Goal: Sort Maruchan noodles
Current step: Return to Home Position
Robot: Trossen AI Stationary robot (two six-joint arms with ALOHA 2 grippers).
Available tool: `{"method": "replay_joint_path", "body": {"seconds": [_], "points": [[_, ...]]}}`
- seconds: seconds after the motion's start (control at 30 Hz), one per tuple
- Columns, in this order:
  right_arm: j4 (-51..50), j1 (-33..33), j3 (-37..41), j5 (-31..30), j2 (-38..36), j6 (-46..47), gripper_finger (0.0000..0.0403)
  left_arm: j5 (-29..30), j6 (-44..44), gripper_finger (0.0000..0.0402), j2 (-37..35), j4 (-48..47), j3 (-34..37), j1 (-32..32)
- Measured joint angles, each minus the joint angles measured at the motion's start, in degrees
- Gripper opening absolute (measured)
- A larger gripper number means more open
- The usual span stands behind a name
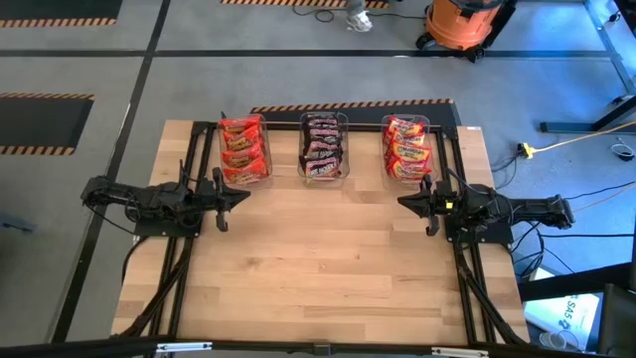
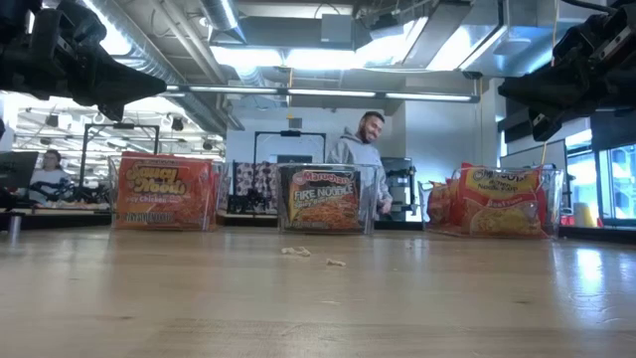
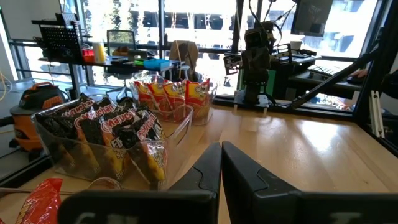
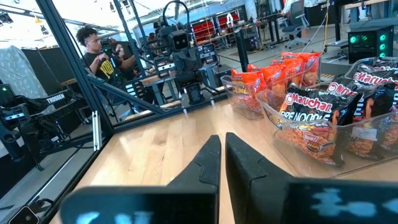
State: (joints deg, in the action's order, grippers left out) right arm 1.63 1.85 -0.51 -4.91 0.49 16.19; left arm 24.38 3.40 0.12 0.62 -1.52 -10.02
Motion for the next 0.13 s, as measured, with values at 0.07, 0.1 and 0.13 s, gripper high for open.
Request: {"method": "replay_joint_path", "body": {"seconds": [0.07, 0.1, 0.13], "points": [[0.0, 0.0, 0.0, 0.0, 0.0, 0.0, 0.0005, 0.01, 0.0, 0.0007, 0.0, 0.0, 0.0, 0.0], [0.0, 0.0, 0.0, 0.0, 0.0, 0.0, 0.0005, 0.02, 0.0, 0.0007, 0.02, 0.0, 0.0, 0.0], [0.0, 0.0, 0.0, 0.0, 0.0, 0.0, 0.0005, 0.02, 0.0, 0.0007, 0.0, 0.0, 0.0, -0.01]]}}
